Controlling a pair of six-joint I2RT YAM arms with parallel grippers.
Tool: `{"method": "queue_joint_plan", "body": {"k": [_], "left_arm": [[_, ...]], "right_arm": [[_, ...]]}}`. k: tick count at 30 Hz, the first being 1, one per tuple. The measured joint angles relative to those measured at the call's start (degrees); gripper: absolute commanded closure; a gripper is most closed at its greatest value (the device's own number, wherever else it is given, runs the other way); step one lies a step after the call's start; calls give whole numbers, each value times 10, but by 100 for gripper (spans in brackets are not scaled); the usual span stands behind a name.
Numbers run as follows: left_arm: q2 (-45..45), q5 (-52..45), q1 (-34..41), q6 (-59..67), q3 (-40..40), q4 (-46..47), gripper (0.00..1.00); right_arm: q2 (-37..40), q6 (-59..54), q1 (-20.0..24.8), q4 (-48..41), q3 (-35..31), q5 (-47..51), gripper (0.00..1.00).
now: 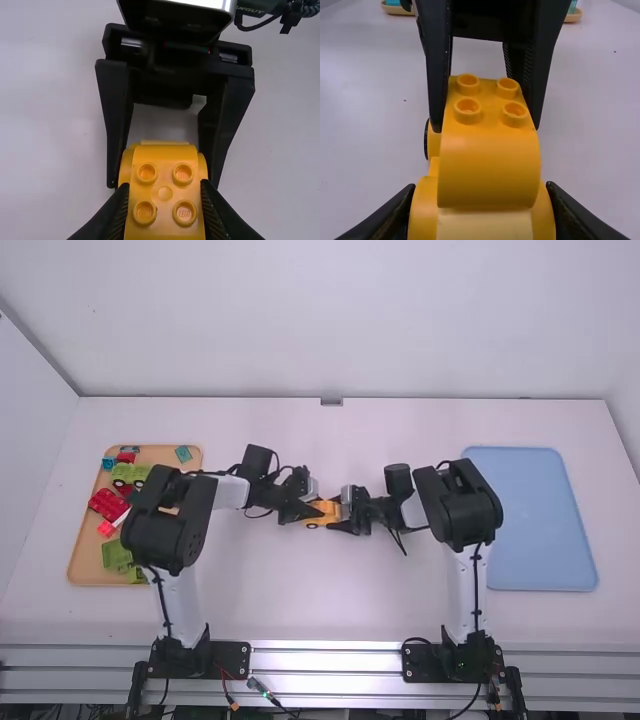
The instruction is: Assemble lego blocks to make yellow taxi
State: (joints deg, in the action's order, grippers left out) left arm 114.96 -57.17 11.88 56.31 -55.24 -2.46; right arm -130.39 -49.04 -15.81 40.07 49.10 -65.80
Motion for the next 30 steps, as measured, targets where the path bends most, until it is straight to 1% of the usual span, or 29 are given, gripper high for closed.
{"method": "queue_joint_plan", "body": {"k": [14,21,26,30], "left_arm": [[-14,54,15,-45,-2,-7,98],[-39,107,29,-57,5,1,98],[-60,129,37,-53,36,-40,98],[-65,127,37,-43,74,-109,98]], "right_arm": [[0,4,5,3,0,4,55],[0,5,4,4,0,5,55],[0,5,4,4,0,4,55],[0,6,4,5,0,6,55]]}}
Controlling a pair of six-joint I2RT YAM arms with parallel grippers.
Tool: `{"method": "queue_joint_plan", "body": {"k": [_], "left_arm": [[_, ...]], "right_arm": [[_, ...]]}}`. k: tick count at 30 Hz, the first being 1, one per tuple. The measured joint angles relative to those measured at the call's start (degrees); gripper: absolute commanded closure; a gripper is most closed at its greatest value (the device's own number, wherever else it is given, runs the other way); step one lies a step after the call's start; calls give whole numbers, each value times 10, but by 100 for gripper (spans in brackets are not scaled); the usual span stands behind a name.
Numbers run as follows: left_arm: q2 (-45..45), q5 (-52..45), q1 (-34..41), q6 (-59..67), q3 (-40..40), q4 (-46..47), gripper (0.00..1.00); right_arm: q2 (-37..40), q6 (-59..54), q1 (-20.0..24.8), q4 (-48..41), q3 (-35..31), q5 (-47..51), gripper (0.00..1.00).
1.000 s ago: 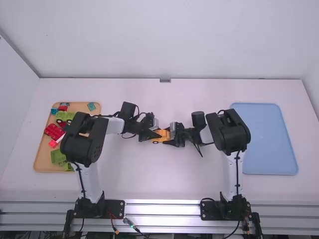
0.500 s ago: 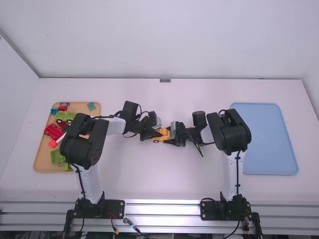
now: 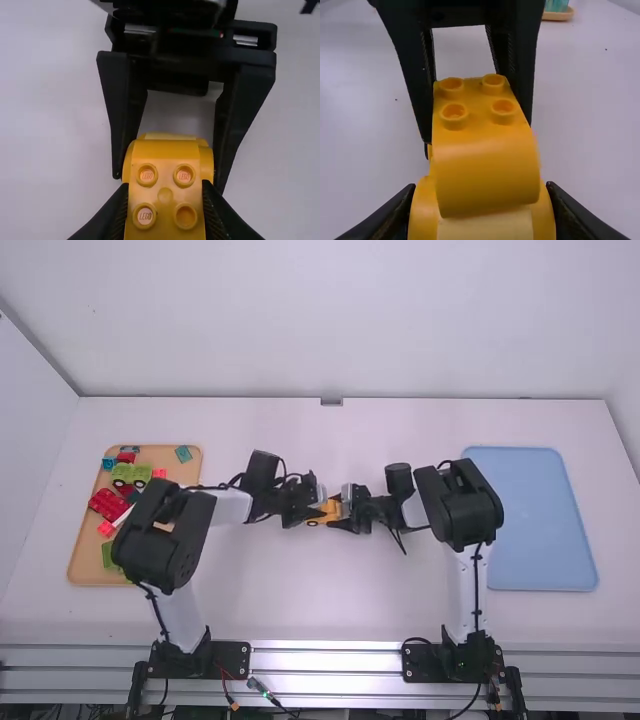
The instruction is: Assemble lego blocks to make yellow taxi
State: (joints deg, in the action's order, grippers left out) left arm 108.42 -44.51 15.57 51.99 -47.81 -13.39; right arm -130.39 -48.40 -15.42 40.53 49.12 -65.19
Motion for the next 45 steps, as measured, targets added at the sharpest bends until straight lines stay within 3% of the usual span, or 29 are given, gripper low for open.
{"method": "queue_joint_plan", "body": {"k": [6,17,28,36,45], "left_arm": [[-2,-6,-9,3,14,-21,98],[8,-76,-91,102,-30,133,98],[15,-109,-88,90,-31,82,98],[15,-101,-48,76,-66,132,98],[38,-81,-23,61,-67,102,98]], "right_arm": [[0,0,0,0,0,0,55],[0,2,-6,0,2,4,56],[0,2,-6,0,2,3,57],[0,2,-6,0,2,3,57],[0,2,-6,-1,2,4,57]]}}
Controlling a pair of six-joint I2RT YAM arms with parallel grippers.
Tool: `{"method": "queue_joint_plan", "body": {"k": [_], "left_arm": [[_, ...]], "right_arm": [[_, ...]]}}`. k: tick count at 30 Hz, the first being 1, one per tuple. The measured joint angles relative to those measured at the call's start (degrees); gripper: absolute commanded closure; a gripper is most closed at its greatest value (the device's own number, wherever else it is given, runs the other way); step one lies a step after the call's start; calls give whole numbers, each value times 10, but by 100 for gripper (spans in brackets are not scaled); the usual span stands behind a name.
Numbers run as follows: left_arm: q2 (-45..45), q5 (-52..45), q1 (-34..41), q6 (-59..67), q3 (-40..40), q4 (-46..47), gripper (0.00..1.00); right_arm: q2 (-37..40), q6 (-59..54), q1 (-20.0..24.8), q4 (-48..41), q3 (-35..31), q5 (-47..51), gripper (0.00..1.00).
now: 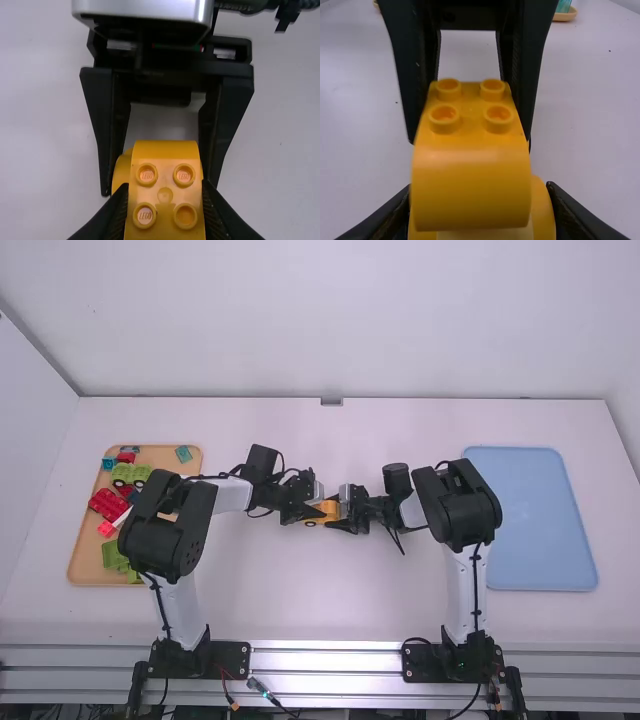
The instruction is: Assemble lego blocks to make yellow taxi
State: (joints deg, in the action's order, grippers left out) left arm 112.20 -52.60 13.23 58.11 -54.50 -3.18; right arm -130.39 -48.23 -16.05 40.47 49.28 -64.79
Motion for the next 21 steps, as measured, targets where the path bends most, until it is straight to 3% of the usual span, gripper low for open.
{"method": "queue_joint_plan", "body": {"k": [5,14,21], "left_arm": [[2,1,-11,-11,-1,-9,98],[3,6,-12,26,-37,99,98],[11,-4,-9,22,-24,31,98]], "right_arm": [[0,0,0,0,0,0,57],[0,-1,0,0,0,-2,57],[0,0,0,0,0,-2,57]]}}
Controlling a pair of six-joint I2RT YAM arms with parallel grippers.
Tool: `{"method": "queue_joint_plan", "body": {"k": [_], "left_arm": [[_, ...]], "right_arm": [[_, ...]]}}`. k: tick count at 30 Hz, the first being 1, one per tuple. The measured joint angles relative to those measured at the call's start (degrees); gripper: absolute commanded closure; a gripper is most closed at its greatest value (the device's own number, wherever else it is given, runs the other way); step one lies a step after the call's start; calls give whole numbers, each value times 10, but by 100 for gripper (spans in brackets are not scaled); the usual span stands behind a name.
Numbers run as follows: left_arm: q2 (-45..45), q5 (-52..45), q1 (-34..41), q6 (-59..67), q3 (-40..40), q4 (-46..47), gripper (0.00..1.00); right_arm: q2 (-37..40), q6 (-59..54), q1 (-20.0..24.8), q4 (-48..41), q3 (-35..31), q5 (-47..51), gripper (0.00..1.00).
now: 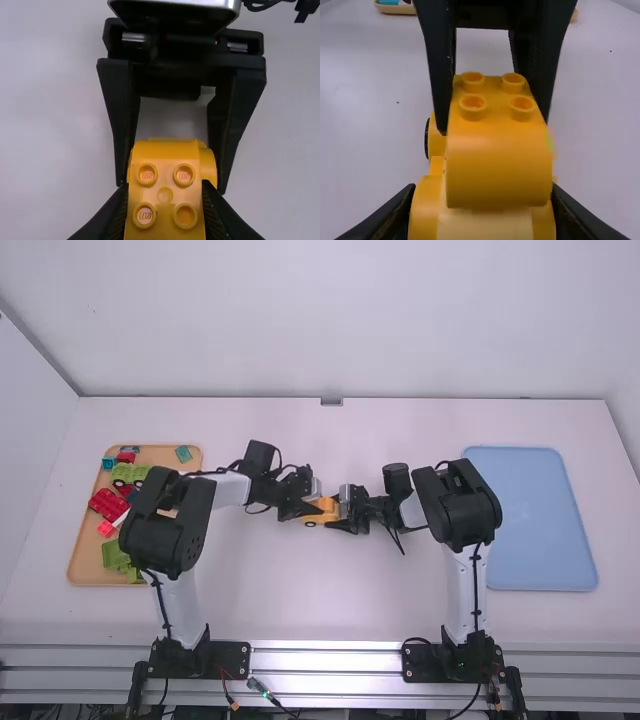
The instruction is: Assemble lego blocks to make yellow taxi
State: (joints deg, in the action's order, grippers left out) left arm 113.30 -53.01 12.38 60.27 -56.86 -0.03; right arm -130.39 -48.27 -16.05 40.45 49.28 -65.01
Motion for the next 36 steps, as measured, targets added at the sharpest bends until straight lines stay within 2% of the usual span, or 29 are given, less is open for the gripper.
{"method": "queue_joint_plan", "body": {"k": [5,12,19,23,30,36], "left_arm": [[0,-10,0,-27,17,-40,98],[-1,0,0,-66,17,-41,98],[-3,21,0,-59,-13,48,98],[-3,21,0,-29,-21,69,98],[-3,-3,-1,-35,15,-12,98],[-3,-5,-1,-49,22,-26,98]], "right_arm": [[0,-1,0,0,0,0,58],[0,0,0,0,0,0,58],[0,-1,0,-1,0,0,58],[0,-2,-1,-2,0,-1,59],[0,-2,0,-1,0,-1,59],[0,-3,2,-2,0,-2,58]]}}
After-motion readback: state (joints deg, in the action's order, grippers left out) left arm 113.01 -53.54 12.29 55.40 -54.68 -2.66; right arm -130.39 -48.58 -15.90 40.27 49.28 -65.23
